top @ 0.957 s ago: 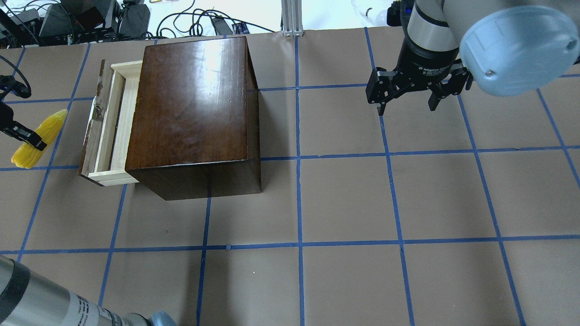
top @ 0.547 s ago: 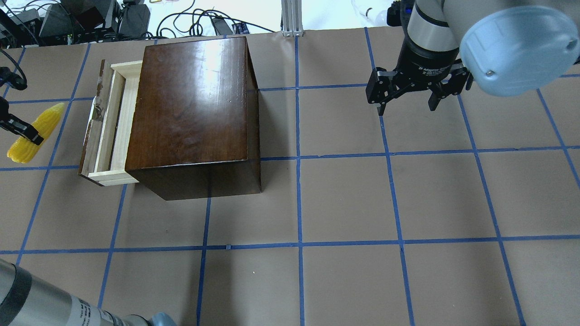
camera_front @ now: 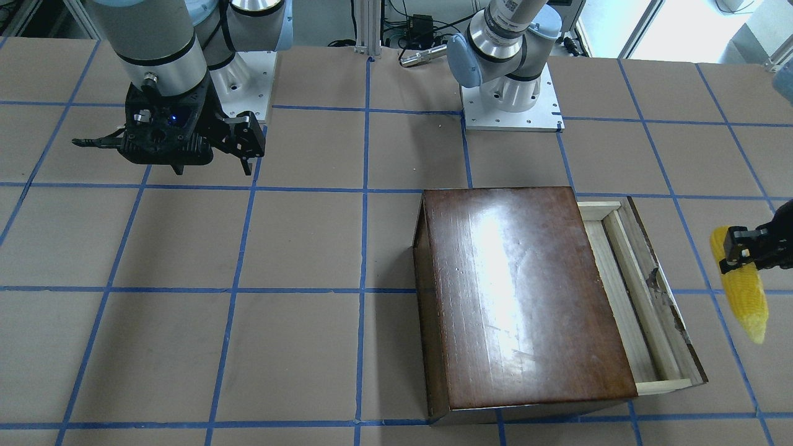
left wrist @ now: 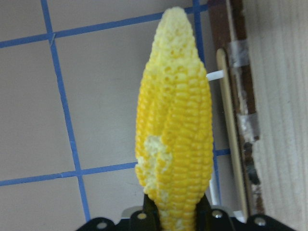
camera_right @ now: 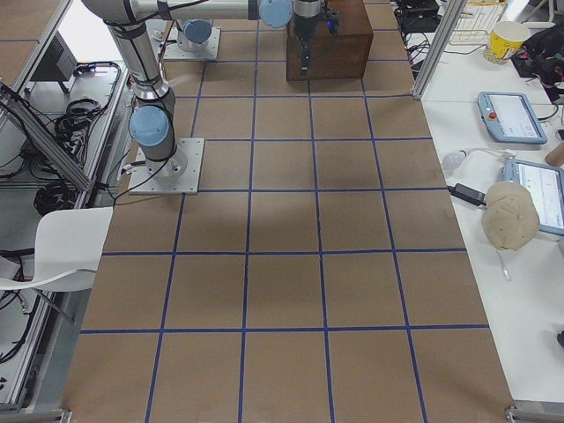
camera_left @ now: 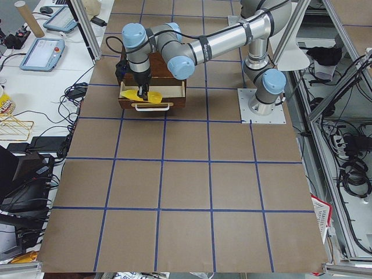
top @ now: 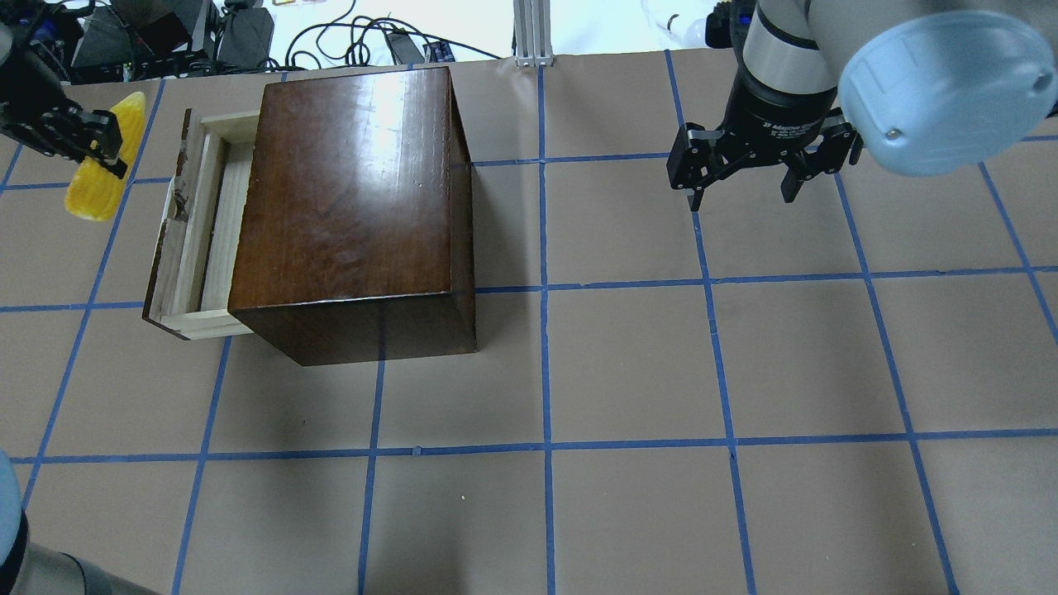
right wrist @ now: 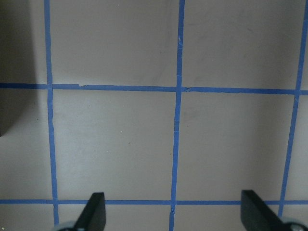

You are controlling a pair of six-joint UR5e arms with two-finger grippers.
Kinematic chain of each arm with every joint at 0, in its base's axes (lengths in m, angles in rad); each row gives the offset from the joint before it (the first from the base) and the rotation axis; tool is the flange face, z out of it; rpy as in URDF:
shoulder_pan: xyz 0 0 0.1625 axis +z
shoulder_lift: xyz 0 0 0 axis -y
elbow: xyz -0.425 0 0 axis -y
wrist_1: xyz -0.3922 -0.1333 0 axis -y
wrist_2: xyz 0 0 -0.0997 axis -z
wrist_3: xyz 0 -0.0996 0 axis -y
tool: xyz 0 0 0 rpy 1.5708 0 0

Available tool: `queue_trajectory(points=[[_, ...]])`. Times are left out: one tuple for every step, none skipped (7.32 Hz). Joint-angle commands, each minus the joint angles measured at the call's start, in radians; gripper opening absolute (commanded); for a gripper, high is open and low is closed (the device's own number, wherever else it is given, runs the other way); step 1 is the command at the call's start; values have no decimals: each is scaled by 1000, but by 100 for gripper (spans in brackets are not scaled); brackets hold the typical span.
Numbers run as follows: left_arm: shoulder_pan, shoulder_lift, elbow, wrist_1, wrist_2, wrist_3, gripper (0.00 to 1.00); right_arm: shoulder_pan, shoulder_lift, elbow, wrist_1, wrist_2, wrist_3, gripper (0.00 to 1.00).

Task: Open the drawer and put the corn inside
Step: 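Carry the corn over the open drawer and lower it inside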

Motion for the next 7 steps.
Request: queue_trajectory(points=[[-91,-9,1,-7,-22,-185,0,0,0,0,0,1,0,100],[-93,-19,-11,-8,-27,-184,0,0,0,0,0,0,0,100],[-89,-25,-24,-7,-52,-184,0,0,0,0,0,0,0,100],[-82,-29,-45,-2,-54,-179,0,0,0,0,0,0,0,100],[-73,-31,-62,3,-51,-170,0,0,0,0,0,0,0,100],[-67,-40,-67,4,-50,-168,0,0,0,0,0,0,0,100],[-67,-49,-67,3,-47,-170,0,0,0,0,0,0,0,100]])
